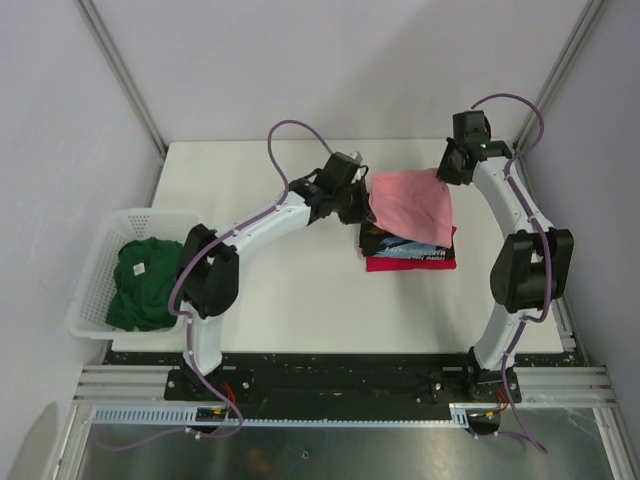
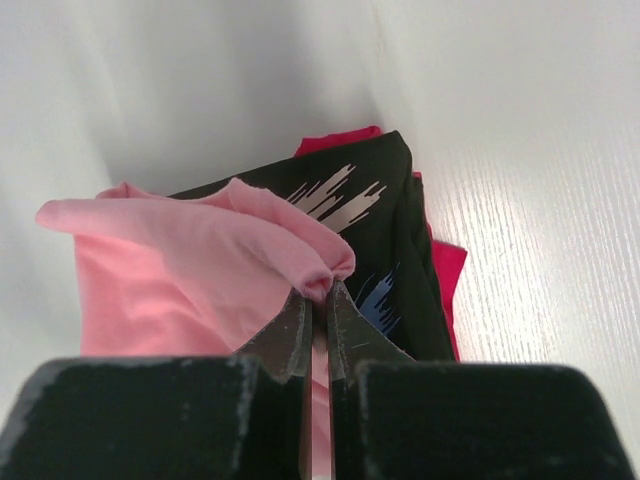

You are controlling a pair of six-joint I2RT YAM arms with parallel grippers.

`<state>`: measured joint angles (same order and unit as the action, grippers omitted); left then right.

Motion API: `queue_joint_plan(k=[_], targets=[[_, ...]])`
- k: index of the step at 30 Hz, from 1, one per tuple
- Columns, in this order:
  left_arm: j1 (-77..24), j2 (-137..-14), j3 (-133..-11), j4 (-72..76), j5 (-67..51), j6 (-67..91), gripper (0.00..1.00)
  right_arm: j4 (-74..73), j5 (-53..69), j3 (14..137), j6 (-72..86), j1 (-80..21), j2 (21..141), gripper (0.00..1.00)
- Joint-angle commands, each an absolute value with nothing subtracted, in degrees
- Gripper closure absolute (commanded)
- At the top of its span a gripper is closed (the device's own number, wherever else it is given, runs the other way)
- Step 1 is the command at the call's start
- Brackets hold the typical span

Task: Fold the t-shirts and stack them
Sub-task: Put the neatly folded tshirt into the corner of the board with both arms, then put the neatly folded tshirt into the corner of the board with the right arm

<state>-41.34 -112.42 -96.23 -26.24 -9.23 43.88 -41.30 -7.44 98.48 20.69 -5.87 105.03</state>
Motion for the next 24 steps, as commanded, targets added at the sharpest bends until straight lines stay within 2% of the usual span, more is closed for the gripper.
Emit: queue_joint_plan(k=[1, 3, 8, 11, 14, 18, 24], targets=[[-41.9, -112.7, -95.5, -25.4, -9.5, 45.3, 1.0, -38.5, -7.7, 98.6, 20.2, -4.7, 106.9, 1.0], [-41.9, -113.2, -93.6, -25.3, -9.3, 45.4, 1.0, -38.1, -8.1, 98.5, 19.9, -4.2, 108.2, 0.95], [-42.5, -114.9, -86.2, -22.6, -9.2, 46.0, 1.0, -40.2, -7.8, 105.0, 19.4, -2.7, 117.2, 0.55], [-42.5, -117.4, -85.6, -21.9, -10.6, 44.8, 0.98, -44.2, -7.7, 111.1, 19.9, -2.5, 121.2, 0.42], [-42.6, -117.4, -85.0, -21.5, -10.7, 44.6, 0.95, -44.9, -8.7, 112.7, 19.7, -3.4, 119.4, 0.36], [-42.6, -115.5, -85.2, -21.2, -10.4, 43.9, 0.91, -46.2, -8.9, 110.5, 21.0, -4.7, 113.9, 0.35], [-42.6, -114.8, -86.7, -21.2, -11.4, 43.4, 0.87, -40.1, -7.1, 93.9, 24.4, -8.6, 100.9, 0.38]])
